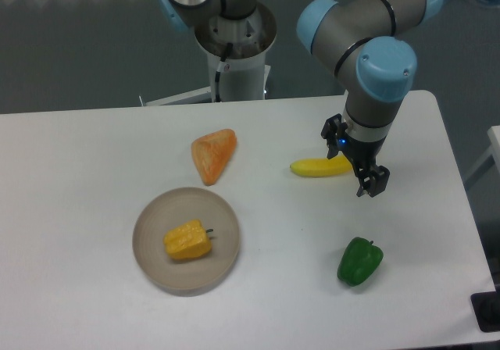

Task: Pick up the yellow pepper from the plate
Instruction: 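Move the gripper from beside the banana over the yellow pepper on the plate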

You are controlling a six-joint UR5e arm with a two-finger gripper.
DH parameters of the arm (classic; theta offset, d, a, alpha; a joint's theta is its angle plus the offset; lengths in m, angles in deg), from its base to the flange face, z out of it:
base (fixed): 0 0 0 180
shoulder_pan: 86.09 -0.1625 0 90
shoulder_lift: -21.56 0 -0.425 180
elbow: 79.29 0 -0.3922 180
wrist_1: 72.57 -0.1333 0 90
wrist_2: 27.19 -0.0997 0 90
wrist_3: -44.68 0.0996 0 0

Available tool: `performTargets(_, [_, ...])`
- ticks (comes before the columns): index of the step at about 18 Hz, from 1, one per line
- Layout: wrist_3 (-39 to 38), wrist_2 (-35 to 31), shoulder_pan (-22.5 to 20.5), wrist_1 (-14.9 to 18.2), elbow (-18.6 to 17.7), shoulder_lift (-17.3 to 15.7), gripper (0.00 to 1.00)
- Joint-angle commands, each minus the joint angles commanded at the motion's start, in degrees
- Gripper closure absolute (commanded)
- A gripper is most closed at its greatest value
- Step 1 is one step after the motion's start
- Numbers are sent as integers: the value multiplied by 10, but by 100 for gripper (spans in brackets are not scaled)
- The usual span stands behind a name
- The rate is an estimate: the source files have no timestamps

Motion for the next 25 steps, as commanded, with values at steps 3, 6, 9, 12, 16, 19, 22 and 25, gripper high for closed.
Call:
performTargets(3, [-5, 3, 2, 0, 0, 0, 0])
performTargets(6, [-17, 17, 7, 1, 7, -2, 0])
performTargets(9, [-68, 26, 37, 0, 7, 1, 0])
performTargets(12, [-124, 28, 69, 1, 5, -2, 0])
performTargets(16, [-213, 28, 133, -1, 3, 8, 0])
performTargets(19, [-237, 29, 170, -5, -1, 27, 0])
performTargets(22, [-260, 26, 206, -38, 0, 50, 0])
performTargets(25, [-259, 23, 231, -89, -1, 75, 0])
